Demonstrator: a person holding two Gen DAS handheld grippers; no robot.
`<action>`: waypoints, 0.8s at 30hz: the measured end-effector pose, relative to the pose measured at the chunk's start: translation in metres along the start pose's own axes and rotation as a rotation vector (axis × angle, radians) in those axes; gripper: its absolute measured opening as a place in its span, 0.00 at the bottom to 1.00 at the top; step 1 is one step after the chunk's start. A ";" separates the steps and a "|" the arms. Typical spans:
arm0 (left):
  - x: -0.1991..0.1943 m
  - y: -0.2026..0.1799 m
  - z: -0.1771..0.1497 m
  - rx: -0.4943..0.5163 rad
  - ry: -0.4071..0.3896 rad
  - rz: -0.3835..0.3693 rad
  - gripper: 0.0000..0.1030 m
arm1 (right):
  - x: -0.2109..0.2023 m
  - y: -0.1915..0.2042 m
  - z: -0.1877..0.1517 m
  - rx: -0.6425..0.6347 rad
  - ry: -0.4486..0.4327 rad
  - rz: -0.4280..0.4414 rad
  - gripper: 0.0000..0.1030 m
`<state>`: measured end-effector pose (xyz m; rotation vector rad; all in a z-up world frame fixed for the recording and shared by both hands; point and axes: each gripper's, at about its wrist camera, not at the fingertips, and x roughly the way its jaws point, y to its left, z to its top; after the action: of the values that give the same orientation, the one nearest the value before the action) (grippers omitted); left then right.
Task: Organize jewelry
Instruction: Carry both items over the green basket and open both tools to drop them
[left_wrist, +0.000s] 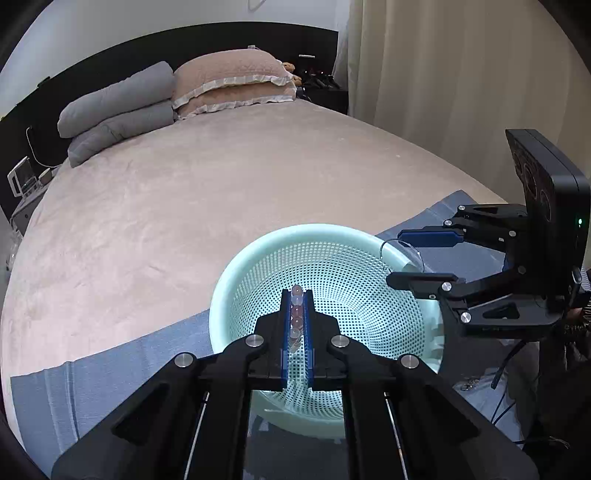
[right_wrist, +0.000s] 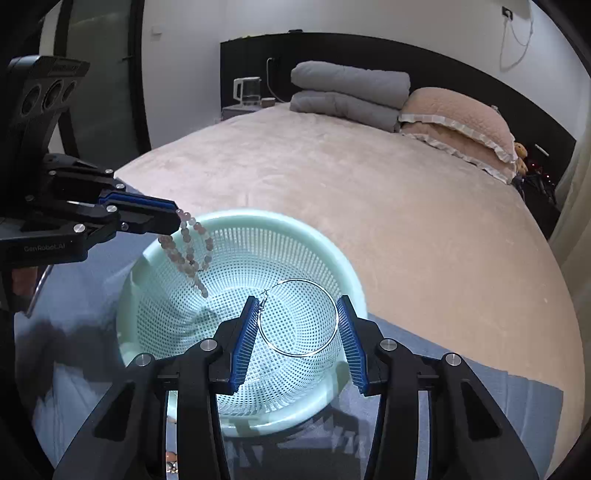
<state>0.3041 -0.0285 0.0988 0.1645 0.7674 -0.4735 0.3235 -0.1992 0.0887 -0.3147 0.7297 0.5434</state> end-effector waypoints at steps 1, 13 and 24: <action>0.008 0.002 -0.001 -0.003 0.011 -0.003 0.06 | 0.008 0.002 -0.001 -0.015 0.017 0.002 0.40; 0.054 0.003 -0.015 0.045 0.117 -0.008 0.06 | 0.054 0.014 0.002 -0.098 0.112 0.030 0.40; 0.052 0.010 -0.018 0.027 0.116 0.007 0.17 | 0.053 0.014 -0.001 -0.113 0.127 0.003 0.40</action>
<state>0.3292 -0.0323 0.0494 0.2215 0.8740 -0.4714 0.3478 -0.1691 0.0496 -0.4562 0.8234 0.5720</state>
